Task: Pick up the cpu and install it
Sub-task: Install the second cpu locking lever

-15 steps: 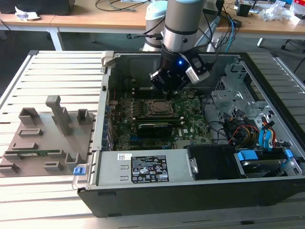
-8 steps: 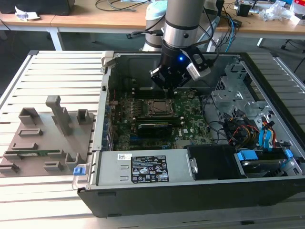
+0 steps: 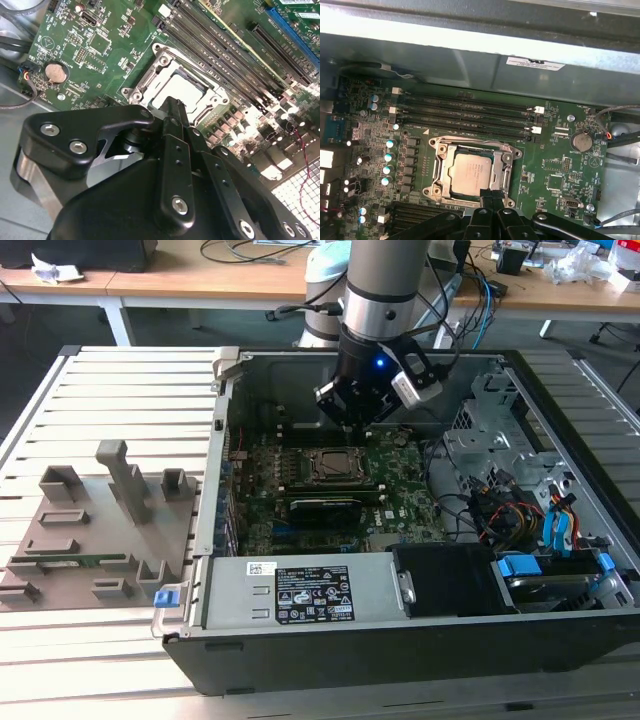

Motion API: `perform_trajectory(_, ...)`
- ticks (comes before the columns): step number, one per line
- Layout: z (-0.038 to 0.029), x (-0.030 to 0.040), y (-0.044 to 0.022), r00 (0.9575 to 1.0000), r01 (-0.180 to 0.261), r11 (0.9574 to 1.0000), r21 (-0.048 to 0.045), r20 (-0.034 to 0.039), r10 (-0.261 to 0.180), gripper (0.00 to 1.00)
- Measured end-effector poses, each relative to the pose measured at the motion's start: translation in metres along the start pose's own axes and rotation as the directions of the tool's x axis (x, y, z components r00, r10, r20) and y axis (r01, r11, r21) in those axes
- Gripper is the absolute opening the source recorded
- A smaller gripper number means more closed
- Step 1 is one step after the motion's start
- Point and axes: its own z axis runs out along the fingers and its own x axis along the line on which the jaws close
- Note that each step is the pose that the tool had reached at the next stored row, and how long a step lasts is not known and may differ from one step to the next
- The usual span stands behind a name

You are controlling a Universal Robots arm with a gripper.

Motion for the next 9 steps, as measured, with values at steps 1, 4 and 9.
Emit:
perform_trajectory(1, 0.0001, 0.0001, -0.0014, 1.0000, 0.000, 1.0000, -0.0002, 0.0002, 0.000, 0.11)
perform_trajectory(4, 0.0002, 0.0009, -0.0075, 1.0000, 0.000, 1.0000, -0.0003, 0.0002, 0.000, 0.11)
perform_trajectory(9, 0.0005, 0.0025, -0.0199, 1.0000, 0.000, 1.0000, -0.0078, 0.0011, 0.000, 0.11)
